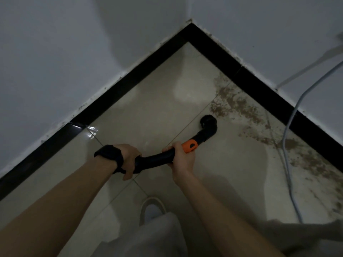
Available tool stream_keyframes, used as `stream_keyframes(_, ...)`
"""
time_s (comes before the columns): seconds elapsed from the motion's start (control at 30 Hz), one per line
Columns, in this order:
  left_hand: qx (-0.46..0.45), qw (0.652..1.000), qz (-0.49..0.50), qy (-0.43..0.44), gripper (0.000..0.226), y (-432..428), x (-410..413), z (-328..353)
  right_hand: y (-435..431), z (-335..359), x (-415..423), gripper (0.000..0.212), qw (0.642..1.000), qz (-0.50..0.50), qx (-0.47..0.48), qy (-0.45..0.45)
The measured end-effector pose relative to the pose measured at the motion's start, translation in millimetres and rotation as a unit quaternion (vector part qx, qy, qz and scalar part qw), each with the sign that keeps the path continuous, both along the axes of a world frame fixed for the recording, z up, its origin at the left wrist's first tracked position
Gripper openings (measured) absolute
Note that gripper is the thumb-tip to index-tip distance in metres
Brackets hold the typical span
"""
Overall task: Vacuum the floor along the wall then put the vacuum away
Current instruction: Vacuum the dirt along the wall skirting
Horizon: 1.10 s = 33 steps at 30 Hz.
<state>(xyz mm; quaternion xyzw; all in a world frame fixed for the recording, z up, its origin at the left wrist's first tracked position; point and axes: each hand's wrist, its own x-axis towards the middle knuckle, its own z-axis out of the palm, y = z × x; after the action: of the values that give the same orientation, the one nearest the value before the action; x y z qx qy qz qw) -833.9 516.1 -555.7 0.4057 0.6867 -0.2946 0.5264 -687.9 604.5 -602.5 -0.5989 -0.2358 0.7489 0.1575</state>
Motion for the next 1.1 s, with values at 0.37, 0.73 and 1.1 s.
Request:
stream_keyframes(0.37, 0.049, 0.995, 0.084, -0.021, 0.044, 28, -8, 14, 43, 10, -26, 0.039, 0.998, -0.018, 0.032, -0.05)
stream_keyframes(0.73, -0.065, 0.988, 0.07, -0.119, 0.065, 87, 41, 10, 69, 15, 31, 0.012, 0.998, -0.013, 0.021, -0.05)
stream_keyframes(1.1, 0.085, 0.981, 0.175, -0.006, 0.055, 85, 16, 5, 104, -1, -30, 0.042, 0.997, 0.048, 0.047, -0.033)
